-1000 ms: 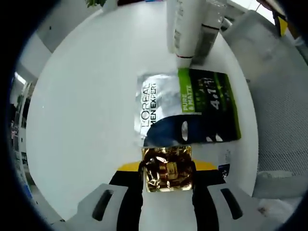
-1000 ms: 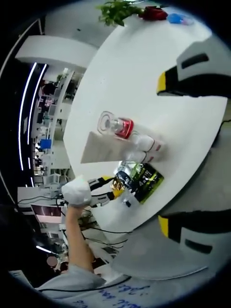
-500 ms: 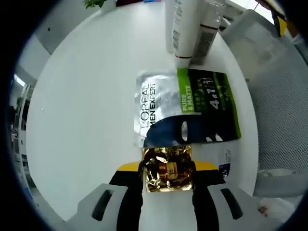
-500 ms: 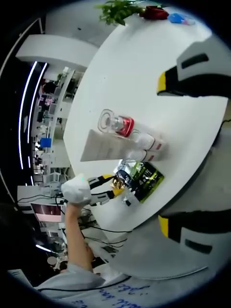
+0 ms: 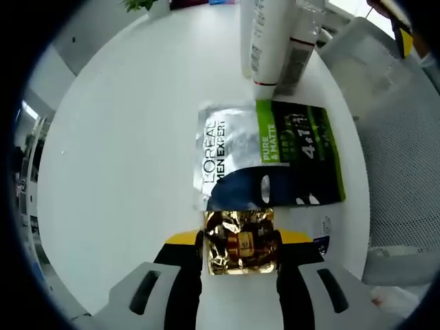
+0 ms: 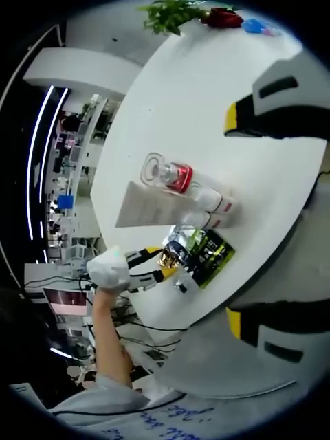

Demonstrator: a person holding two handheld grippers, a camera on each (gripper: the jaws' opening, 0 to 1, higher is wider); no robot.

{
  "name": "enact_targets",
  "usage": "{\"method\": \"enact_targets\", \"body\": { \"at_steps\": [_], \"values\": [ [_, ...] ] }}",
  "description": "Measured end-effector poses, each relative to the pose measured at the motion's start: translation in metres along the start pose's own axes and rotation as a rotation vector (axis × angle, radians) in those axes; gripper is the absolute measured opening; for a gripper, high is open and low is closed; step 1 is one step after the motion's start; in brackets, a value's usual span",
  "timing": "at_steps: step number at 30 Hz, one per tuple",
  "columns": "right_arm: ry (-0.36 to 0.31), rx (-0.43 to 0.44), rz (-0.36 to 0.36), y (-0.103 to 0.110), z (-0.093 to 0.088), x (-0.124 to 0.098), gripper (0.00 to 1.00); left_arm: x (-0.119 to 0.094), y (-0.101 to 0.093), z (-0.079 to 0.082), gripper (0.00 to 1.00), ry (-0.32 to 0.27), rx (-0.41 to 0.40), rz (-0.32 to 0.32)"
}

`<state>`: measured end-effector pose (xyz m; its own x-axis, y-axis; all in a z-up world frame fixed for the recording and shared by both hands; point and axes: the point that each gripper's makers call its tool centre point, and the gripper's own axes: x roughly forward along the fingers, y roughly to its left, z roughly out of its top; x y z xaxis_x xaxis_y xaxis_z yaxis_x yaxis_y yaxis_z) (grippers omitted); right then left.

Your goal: Arrange the skincare products in the storage area until every visible bottle or jar stands upright without overlapping.

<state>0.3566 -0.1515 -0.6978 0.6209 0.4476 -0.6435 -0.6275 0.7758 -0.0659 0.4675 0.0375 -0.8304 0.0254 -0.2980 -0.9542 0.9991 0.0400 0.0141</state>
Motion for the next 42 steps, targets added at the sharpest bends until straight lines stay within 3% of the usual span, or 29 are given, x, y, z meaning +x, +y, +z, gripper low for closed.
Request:
{"method": "enact_targets", "body": {
  "at_steps": [13,42],
  "values": [
    [0.003,-0.013,0.011,0.005,0.000,0.000,1.00,-0.003,0.005,0.001,0.48,-0.015,0.002,0.061],
    [-0.012,-0.018,0.013,0.008,0.002,-0.003,1.00,-0.011,0.003,0.001,0.51,-0.014,0.002,0.095]
  ]
}}
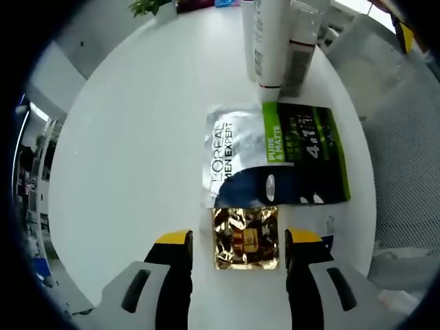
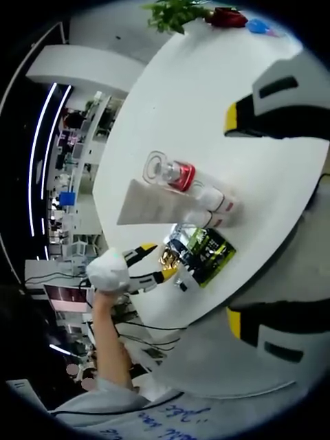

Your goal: Arrange the skincare products in the storage area until every visible bottle or jar stands upright without overlapping.

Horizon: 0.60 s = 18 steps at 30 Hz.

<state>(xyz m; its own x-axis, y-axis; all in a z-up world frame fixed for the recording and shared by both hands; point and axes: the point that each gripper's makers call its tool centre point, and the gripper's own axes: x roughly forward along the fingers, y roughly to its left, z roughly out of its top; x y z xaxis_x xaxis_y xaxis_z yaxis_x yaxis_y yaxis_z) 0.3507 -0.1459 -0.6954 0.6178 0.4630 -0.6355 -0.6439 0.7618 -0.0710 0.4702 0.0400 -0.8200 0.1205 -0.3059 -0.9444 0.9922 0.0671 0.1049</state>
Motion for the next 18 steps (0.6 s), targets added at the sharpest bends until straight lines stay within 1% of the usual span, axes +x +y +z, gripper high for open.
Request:
{"method": "enact_targets", "body": {
  "at_steps": [8,12,15,18],
  "values": [
    [-0.005,-0.001,0.003,-0.001,0.000,0.000,1.00,-0.006,-0.002,0.003,0.51,-0.012,-0.010,0.013],
    [-0.008,-0.002,0.009,-0.002,0.000,0.001,1.00,-0.009,-0.004,0.006,0.53,-0.038,-0.038,0.005],
    [-0.015,0.003,0.016,-0.002,0.000,0.003,1.00,-0.012,-0.002,0.006,0.53,-0.038,-0.033,0.030],
    [-0.014,0.000,0.016,-0.003,0.000,0.004,1.00,-0.016,-0.002,0.009,0.53,-0.055,-0.045,0.042]
  ]
}}
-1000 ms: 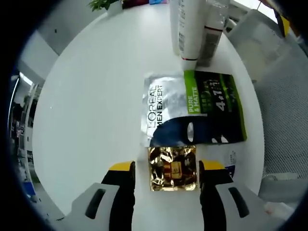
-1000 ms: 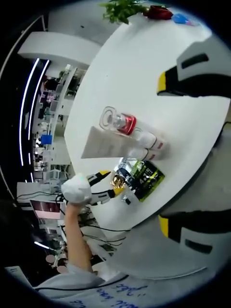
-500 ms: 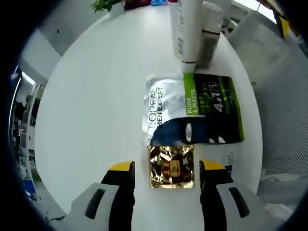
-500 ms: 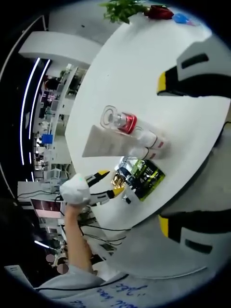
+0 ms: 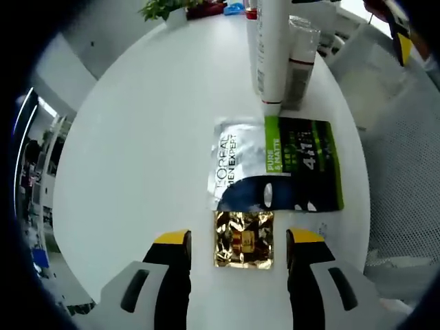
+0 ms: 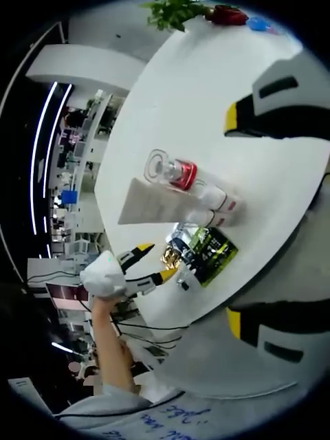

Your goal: Arrange the skincare products in the storage area until every visible bottle or jar stands upright without overlapping.

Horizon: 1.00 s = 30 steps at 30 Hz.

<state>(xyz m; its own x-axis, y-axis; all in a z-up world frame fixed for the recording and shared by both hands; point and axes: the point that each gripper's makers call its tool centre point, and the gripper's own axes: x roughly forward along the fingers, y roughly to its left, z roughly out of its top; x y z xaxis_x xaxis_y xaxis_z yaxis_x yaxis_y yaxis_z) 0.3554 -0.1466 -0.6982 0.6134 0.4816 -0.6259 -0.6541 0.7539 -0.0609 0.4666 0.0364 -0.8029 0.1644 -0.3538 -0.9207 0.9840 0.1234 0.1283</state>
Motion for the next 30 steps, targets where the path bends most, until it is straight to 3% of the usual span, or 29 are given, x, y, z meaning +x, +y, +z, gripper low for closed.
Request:
{"method": "enact_targets", "body": {
  "at_steps": [11,23,30],
  "values": [
    [-0.003,-0.008,0.011,-0.005,0.000,0.006,1.00,-0.007,0.000,0.007,0.56,-0.076,-0.081,0.032],
    [0.005,-0.026,0.023,-0.009,-0.003,0.010,1.00,-0.023,-0.004,0.034,0.60,-0.228,-0.182,0.050],
    [0.002,-0.039,0.038,-0.008,-0.001,0.012,1.00,-0.032,-0.009,0.044,0.60,-0.273,-0.198,0.059]
  ]
}}
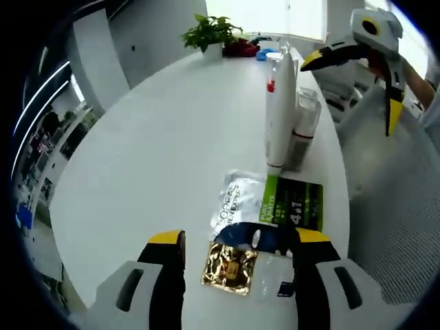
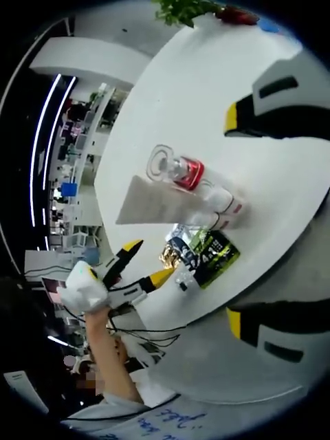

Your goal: Arrange the skincare products in the storage area until every visible bottle or jar stands upright without overlapping.

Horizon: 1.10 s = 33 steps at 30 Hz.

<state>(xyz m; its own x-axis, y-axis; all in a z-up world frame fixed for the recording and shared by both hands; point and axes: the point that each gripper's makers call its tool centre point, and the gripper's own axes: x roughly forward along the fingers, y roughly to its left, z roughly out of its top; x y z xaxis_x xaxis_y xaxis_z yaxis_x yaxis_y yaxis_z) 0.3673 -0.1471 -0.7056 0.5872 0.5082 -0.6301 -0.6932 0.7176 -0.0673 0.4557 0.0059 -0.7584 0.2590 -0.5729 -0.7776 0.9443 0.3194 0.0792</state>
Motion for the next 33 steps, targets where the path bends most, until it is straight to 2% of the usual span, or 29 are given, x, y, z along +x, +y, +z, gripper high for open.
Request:
{"method": "enact_targets", "body": {
  "at_steps": [3,8,12,14,18,22,33],
  "values": [
    [-0.001,-0.004,0.000,-0.001,0.001,0.000,1.00,-0.002,-0.004,0.001,0.62,-0.009,-0.022,-0.008],
    [-0.005,-0.002,-0.001,-0.003,0.002,0.002,1.00,-0.009,-0.008,0.008,0.64,-0.068,-0.072,0.000],
    [-0.005,-0.002,0.001,-0.003,0.002,0.003,1.00,-0.014,-0.012,0.011,0.65,-0.082,-0.080,0.006],
    [-0.003,-0.004,-0.002,-0.004,0.002,0.004,1.00,-0.015,-0.016,0.016,0.66,-0.112,-0.101,-0.007],
    [-0.010,-0.003,-0.002,-0.005,0.004,0.004,1.00,-0.020,-0.016,0.018,0.67,-0.126,-0.097,0.019],
    [-0.011,-0.002,-0.003,-0.007,0.005,0.004,1.00,-0.025,-0.020,0.023,0.68,-0.159,-0.117,0.017],
    [-0.025,0.003,-0.004,-0.008,0.010,0.004,1.00,-0.034,-0.028,0.024,0.75,-0.182,-0.145,0.033]
  ]
}}
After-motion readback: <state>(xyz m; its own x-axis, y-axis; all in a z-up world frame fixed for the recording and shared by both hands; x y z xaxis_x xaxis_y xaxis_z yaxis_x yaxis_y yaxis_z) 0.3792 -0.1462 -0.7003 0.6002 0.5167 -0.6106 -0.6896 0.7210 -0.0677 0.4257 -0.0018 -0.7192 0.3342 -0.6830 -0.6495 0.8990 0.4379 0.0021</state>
